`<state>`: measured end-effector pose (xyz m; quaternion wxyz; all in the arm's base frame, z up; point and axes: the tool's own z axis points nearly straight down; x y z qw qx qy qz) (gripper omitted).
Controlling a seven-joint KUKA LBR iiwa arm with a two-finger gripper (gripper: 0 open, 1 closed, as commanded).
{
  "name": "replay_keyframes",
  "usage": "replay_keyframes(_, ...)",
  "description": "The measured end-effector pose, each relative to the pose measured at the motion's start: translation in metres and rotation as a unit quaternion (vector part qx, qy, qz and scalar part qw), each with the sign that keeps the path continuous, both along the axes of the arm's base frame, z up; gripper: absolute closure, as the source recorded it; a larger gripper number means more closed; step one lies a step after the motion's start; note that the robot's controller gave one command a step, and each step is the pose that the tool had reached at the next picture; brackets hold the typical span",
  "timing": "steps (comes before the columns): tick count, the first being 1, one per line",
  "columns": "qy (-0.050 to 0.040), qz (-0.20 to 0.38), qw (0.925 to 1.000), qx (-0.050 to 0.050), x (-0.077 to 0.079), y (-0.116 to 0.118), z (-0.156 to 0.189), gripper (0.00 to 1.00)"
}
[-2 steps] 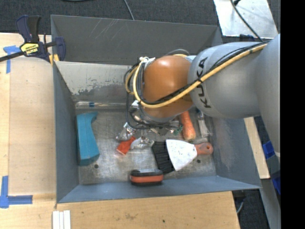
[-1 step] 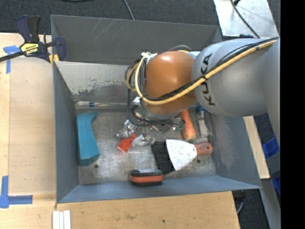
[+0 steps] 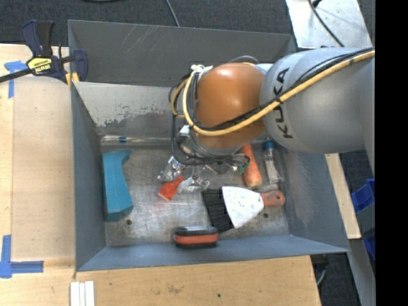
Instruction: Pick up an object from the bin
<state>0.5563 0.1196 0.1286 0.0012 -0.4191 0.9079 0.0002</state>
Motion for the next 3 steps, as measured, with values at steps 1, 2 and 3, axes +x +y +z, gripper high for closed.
replay_keyframes(1,0.0006,0.000,1.0000,0.000,0.000,0.000,0.014,1.00)
replay_keyframes(2,-0.0003,-0.001,1.0000,0.000,0.000,0.000,0.028,1.00)
replay_keyframes(3,-0.0018,-0.001,1.0000,0.000,0.001,0.000,0.039,1.00)
